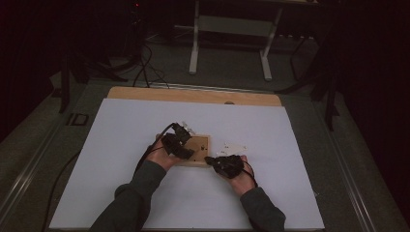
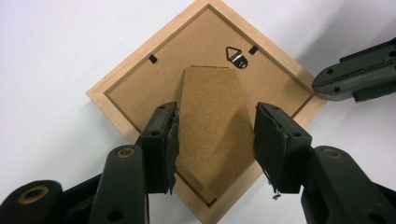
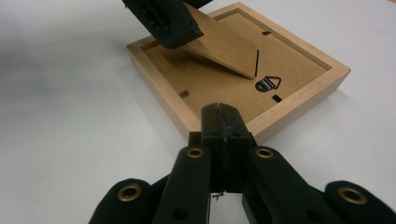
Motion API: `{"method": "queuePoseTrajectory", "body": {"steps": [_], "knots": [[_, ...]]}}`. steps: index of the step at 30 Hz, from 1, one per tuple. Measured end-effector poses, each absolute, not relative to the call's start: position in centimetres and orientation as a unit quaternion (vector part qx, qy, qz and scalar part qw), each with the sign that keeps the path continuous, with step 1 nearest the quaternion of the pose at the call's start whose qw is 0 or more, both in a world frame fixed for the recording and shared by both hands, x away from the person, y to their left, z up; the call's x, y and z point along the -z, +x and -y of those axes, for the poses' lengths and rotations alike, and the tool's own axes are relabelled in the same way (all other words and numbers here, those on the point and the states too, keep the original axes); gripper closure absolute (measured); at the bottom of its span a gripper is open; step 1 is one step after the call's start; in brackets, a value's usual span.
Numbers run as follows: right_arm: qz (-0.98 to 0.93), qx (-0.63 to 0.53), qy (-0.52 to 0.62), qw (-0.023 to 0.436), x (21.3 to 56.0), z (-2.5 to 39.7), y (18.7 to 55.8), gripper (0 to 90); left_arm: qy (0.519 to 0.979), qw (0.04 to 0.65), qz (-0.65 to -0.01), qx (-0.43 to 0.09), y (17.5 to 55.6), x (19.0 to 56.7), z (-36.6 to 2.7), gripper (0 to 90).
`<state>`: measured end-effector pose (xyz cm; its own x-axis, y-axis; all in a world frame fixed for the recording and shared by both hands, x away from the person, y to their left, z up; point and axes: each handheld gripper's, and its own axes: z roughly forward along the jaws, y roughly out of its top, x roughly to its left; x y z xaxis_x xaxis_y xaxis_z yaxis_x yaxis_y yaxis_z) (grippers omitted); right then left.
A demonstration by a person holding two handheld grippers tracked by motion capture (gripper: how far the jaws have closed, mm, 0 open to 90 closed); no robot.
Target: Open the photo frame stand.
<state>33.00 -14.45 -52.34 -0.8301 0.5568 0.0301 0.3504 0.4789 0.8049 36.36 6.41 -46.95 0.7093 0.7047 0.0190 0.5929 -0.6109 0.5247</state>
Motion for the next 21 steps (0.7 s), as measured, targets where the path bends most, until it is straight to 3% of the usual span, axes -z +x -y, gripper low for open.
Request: {"method": "queuePoseTrajectory", "body": {"steps": [21], "knots": [[-0.851,-0.437,0.266,0.116,52.36,14.49,33.07,89.9,0.892,0.245,-0.361,-0.115,36.78,46.10,-5.93,51.4]]}}
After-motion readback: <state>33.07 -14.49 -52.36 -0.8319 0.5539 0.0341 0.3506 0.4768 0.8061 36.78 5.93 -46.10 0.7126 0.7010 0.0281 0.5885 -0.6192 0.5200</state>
